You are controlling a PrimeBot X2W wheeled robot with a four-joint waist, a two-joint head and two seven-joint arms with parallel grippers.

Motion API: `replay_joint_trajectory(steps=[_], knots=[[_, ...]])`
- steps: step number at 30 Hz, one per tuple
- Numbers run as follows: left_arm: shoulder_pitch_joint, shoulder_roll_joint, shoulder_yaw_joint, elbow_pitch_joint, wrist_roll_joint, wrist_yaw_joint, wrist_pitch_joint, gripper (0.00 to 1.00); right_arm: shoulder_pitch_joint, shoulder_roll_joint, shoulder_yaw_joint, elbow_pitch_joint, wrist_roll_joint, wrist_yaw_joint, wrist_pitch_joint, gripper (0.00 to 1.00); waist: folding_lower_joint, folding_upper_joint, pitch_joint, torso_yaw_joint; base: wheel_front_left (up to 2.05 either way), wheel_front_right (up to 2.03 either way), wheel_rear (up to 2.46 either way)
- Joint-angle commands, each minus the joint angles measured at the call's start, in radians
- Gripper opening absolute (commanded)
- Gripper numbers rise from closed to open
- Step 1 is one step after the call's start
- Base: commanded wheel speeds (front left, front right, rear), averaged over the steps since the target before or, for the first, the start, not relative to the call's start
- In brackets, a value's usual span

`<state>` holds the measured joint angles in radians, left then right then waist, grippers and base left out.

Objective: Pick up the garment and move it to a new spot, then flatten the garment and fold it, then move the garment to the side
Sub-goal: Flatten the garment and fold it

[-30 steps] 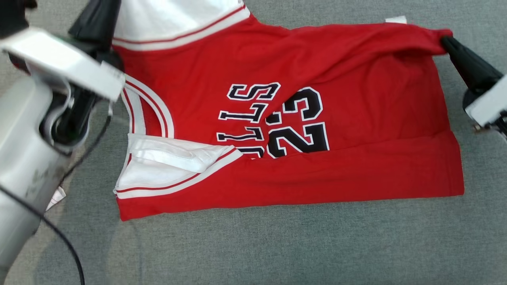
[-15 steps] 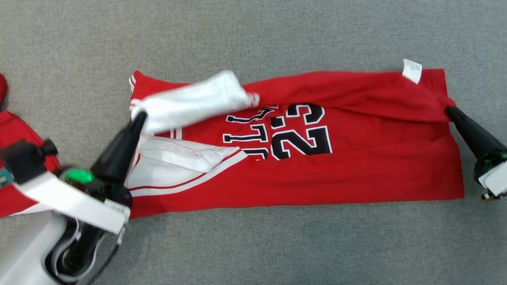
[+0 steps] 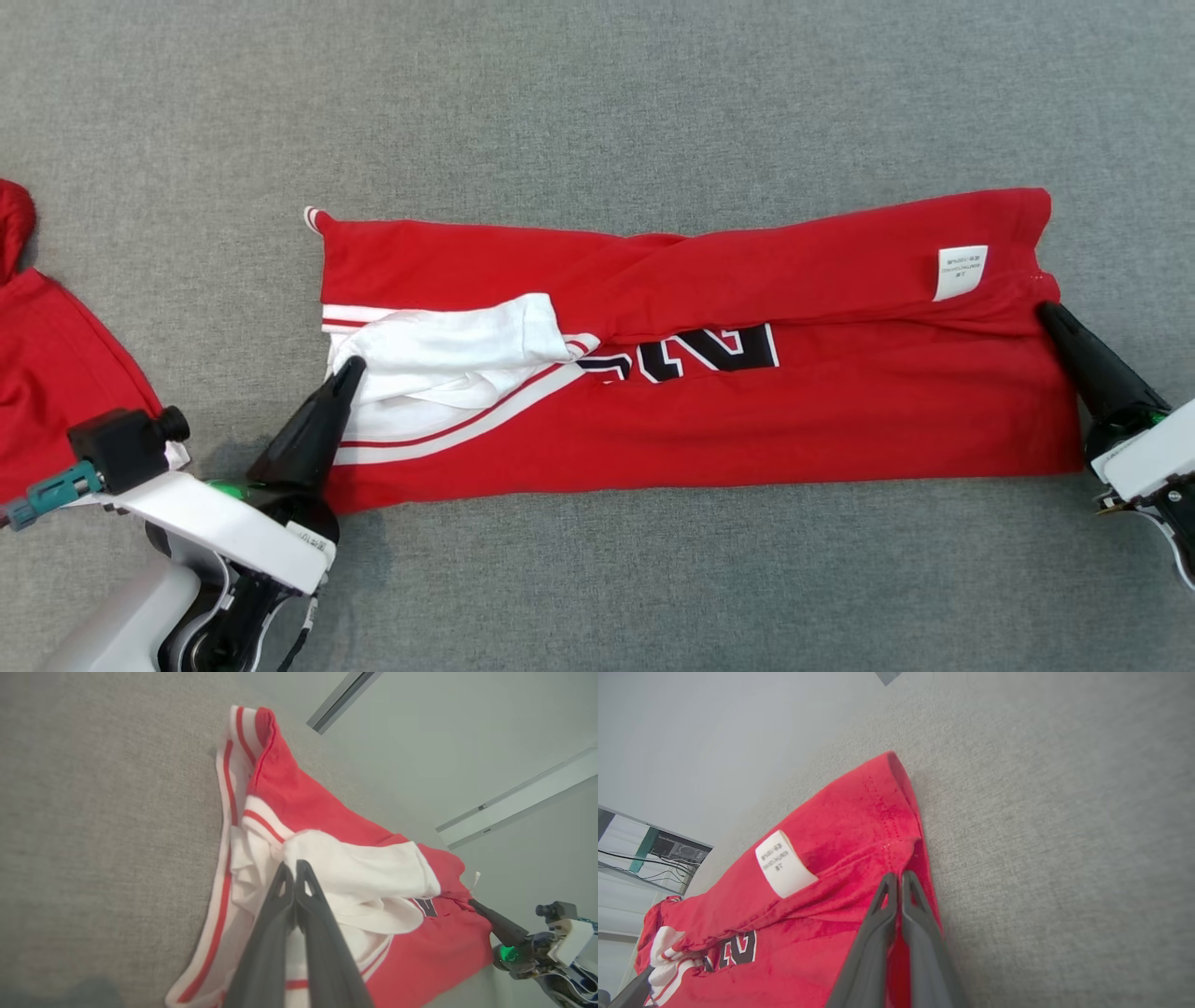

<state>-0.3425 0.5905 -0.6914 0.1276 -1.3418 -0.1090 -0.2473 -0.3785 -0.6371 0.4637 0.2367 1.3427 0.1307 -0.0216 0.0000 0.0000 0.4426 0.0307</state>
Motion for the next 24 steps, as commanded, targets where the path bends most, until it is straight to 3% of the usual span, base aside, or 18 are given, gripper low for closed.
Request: replay_joint_trajectory(steps=[1,2,6,8,12,15,19,24], knots=[[-0.010,-0.003,0.000,0.026,0.022,0.009,-0.003,1.00,0.015,0.005,-0.007,0.005,-0.019,0.000,-0.025,0.80,0.0000,0.0000,-0.008,-0.002,0.00,0.00,0.00],[-0.009,-0.009,0.002,0.038,0.031,0.017,-0.005,1.00,0.018,0.010,-0.009,0.012,-0.034,0.000,-0.043,1.00,0.0000,0.0000,-0.013,-0.004,0.00,0.00,0.00],[0.000,-0.036,0.074,0.042,0.116,0.067,-0.015,1.00,0.035,0.030,-0.042,0.031,-0.128,0.000,-0.162,1.00,0.0000,0.0000,-0.037,-0.012,0.00,0.00,0.00],[0.013,-0.062,0.158,0.017,0.193,0.109,-0.016,1.00,0.048,0.042,-0.079,0.040,-0.186,0.000,-0.208,1.00,0.0000,0.0000,-0.050,-0.014,0.00,0.00,0.00],[0.071,-0.123,0.335,-0.065,0.376,0.184,-0.015,1.00,0.055,0.100,-0.209,0.034,-0.352,0.000,-0.244,1.00,0.0000,0.0000,-0.076,-0.027,0.00,0.00,0.00],[0.104,-0.165,0.431,-0.138,0.504,0.220,-0.015,1.00,0.049,0.177,-0.342,-0.010,-0.518,0.000,-0.246,1.00,0.0000,0.0000,-0.094,-0.036,0.00,0.00,0.00],[0.137,-0.198,0.497,-0.193,0.621,0.236,-0.016,1.00,0.076,0.272,-0.441,-0.076,-0.736,0.000,-0.246,1.00,0.0000,0.0000,-0.117,-0.035,0.00,0.00,0.00],[0.172,-0.214,0.527,-0.204,0.749,0.255,-0.016,1.00,0.124,0.353,-0.466,-0.115,-0.889,0.000,-0.217,1.00,0.0000,0.0000,-0.148,-0.020,0.00,0.00,0.00]])
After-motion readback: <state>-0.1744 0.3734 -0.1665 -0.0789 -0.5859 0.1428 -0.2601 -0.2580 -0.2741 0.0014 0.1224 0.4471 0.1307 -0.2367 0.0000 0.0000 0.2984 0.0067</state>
